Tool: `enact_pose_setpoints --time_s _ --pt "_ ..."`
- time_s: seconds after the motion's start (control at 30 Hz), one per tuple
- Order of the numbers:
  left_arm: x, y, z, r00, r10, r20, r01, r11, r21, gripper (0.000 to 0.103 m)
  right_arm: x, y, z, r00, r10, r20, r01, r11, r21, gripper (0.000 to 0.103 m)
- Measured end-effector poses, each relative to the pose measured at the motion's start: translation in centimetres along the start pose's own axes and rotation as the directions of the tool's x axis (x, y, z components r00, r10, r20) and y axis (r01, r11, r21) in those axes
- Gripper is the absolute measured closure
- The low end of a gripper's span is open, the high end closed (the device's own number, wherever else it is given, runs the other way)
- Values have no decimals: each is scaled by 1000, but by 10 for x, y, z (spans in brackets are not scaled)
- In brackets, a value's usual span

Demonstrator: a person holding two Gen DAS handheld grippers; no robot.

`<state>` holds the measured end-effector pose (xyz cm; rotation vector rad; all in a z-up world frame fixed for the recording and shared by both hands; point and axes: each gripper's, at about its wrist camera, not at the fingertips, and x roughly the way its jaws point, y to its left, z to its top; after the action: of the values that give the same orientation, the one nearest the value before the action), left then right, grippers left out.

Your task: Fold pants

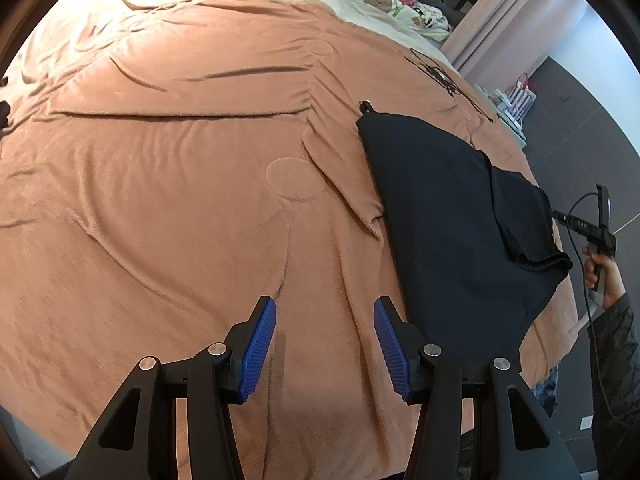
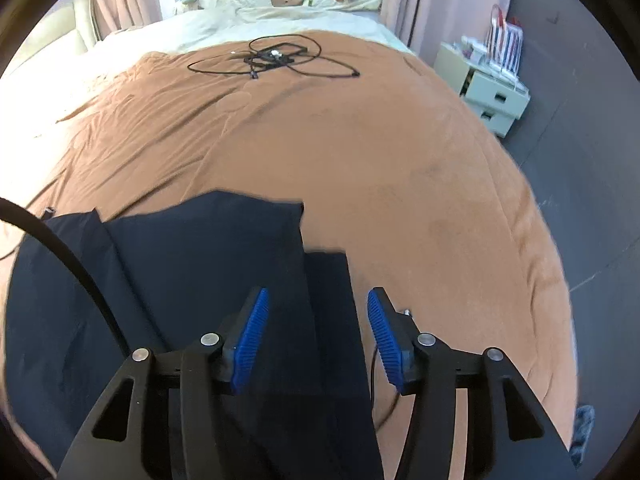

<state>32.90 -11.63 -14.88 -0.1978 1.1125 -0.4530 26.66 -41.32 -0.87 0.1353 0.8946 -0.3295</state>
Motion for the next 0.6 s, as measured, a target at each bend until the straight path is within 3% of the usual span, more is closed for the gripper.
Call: enact_pose_setpoints --time_s 0.2,0.27,0.33,0.37,0.43,0.6 --pt "-2 -4 -4 1000 -6 2 6 1000 7 49 17 2 -26 995 24 -99 -28 999 -37 55" --pt "-4 -5 -6 1000 -6 4 6 1000 9 49 19 1 -29 991 40 -125 -45 998 -37 71" --pt "-5 -6 -8 1000 -6 3 6 1000 8 49 21 3 -31 990 42 -134 -48 998 -42 79" --pt "-5 -6 -9 1000 -6 3 6 1000 7 49 21 1 -30 989 43 -139 -49 998 -41 90" --pt "-5 -7 -11 1000 -4 0 4 1000 7 49 20 -1 -27 990 32 -134 -36 999 -32 98" --pt "-8 -11 -13 1000 -3 3 3 1000 12 49 0 -1 -26 993 -8 -118 3 999 -49 101"
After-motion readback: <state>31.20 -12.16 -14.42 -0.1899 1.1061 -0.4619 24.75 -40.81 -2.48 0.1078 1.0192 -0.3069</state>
